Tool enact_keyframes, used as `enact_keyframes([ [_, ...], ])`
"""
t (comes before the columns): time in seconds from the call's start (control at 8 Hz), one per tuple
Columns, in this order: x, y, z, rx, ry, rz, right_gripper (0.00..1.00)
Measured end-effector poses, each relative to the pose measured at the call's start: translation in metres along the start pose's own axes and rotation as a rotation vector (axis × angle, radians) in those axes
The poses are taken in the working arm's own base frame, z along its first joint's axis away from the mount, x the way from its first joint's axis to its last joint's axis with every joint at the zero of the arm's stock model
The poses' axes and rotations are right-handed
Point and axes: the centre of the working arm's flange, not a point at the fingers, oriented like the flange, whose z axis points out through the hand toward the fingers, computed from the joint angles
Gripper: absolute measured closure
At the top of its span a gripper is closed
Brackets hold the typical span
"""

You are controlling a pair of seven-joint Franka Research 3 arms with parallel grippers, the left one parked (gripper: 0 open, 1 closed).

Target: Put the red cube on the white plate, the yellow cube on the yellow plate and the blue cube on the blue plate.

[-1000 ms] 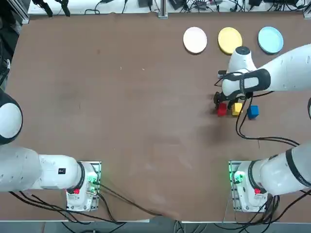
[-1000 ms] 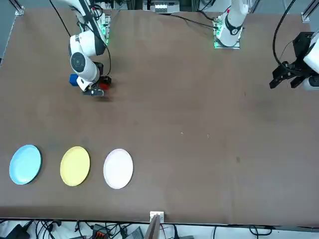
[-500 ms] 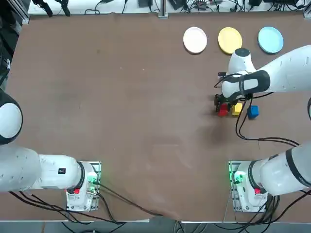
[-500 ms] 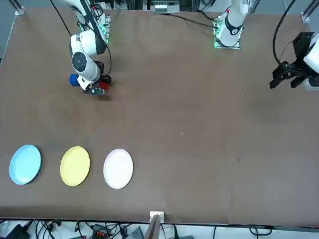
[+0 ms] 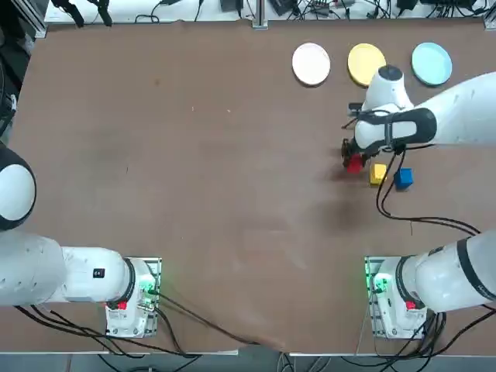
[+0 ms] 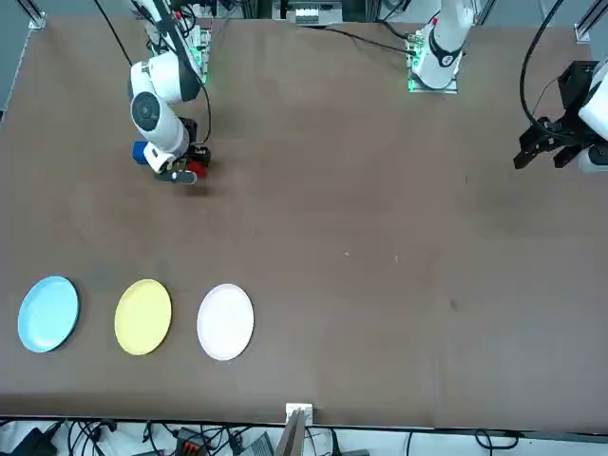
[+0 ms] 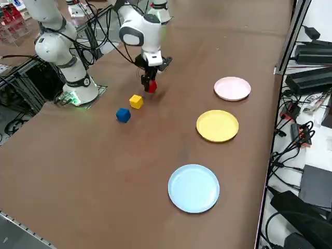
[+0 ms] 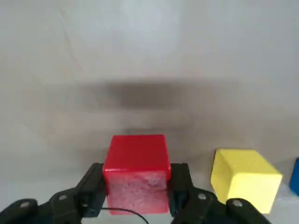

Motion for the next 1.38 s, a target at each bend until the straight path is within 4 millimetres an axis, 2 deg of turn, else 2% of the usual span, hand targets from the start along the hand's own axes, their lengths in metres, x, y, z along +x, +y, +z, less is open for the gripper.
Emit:
enact_keyframes([
  [0.38, 0.065, -0.011, -0.092, 0.035, 0.064, 0.024, 0.32],
  [0.5, 0.094, -0.022, -0.121, 0.037, 0.064, 0.022, 0.32],
  [0.62, 0.126, -0.034, -0.14, 0.037, 0.06, 0.018, 0.32],
  [0.75, 0.159, -0.047, -0.146, 0.038, 0.059, 0.016, 0.32],
  [0.88, 0.19, -0.058, -0.138, 0.04, 0.063, 0.014, 0.32],
  [1.0, 0.214, -0.066, -0.121, 0.039, 0.062, 0.013, 0.32],
  [1.25, 0.25, -0.08, -0.096, 0.045, 0.081, 0.007, 0.32],
  [1.38, 0.266, -0.088, -0.096, 0.058, 0.116, 0.004, 0.32],
])
